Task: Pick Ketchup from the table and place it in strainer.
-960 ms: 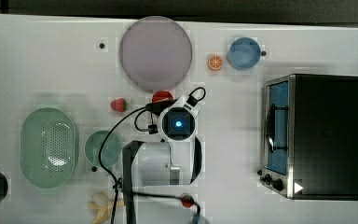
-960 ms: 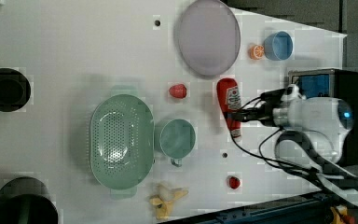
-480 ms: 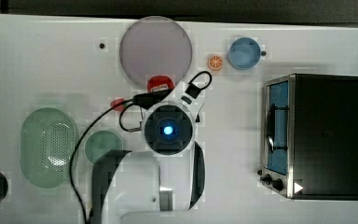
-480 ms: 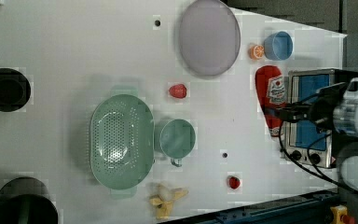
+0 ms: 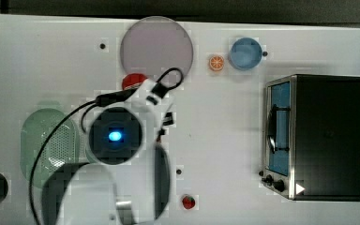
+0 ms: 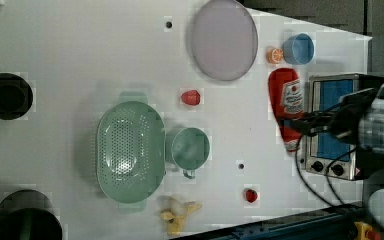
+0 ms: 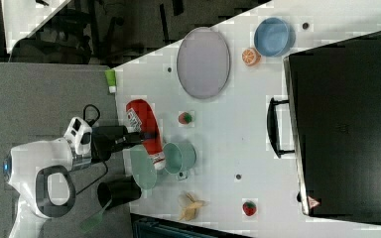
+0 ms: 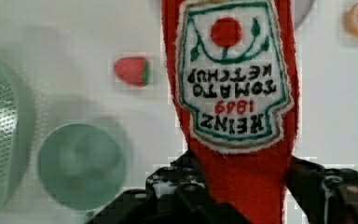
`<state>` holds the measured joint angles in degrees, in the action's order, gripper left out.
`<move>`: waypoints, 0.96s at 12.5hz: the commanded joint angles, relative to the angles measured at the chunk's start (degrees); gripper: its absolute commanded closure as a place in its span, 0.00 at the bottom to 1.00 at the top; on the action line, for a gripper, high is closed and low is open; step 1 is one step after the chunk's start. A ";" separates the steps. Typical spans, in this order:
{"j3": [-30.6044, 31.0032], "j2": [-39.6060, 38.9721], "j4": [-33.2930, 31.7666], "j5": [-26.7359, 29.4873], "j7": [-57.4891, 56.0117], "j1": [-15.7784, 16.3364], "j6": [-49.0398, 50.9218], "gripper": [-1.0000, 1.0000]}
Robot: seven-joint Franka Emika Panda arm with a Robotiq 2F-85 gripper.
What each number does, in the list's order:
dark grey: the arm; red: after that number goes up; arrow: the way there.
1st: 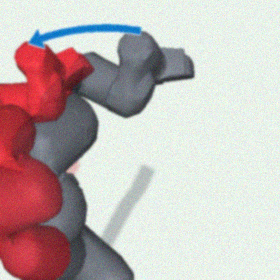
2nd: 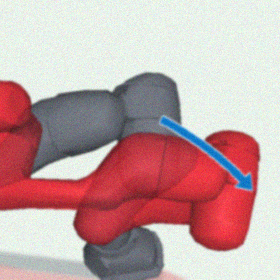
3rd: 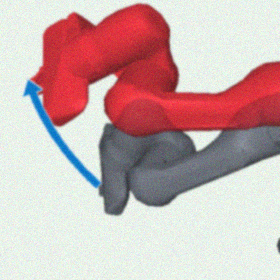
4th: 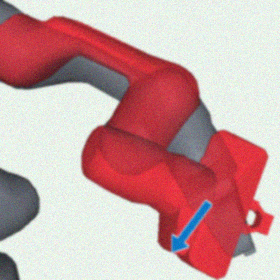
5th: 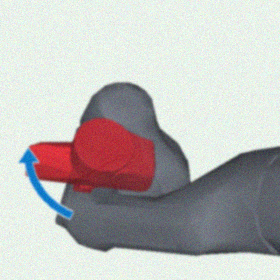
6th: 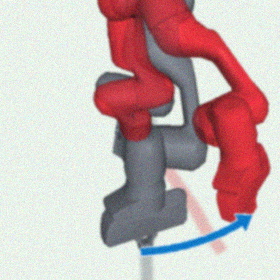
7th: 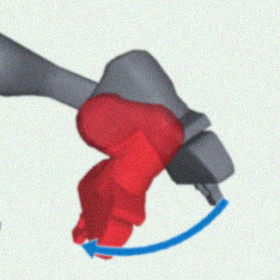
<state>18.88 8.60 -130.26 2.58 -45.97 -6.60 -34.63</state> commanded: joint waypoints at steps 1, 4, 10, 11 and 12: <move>6.92 -1.38 -0.41 1.57 17.02 3.28 0.39 0.46; 13.38 -4.10 0.18 1.75 27.85 3.76 -3.91 0.46; 22.11 -15.50 0.38 1.72 41.72 4.24 -19.73 0.46; 22.79 -17.89 0.36 1.50 43.42 4.57 -22.43 0.46; 23.07 -20.18 0.34 1.49 45.08 5.08 -25.13 0.46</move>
<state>42.50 -10.71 -130.15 3.27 -6.27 -0.32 -58.02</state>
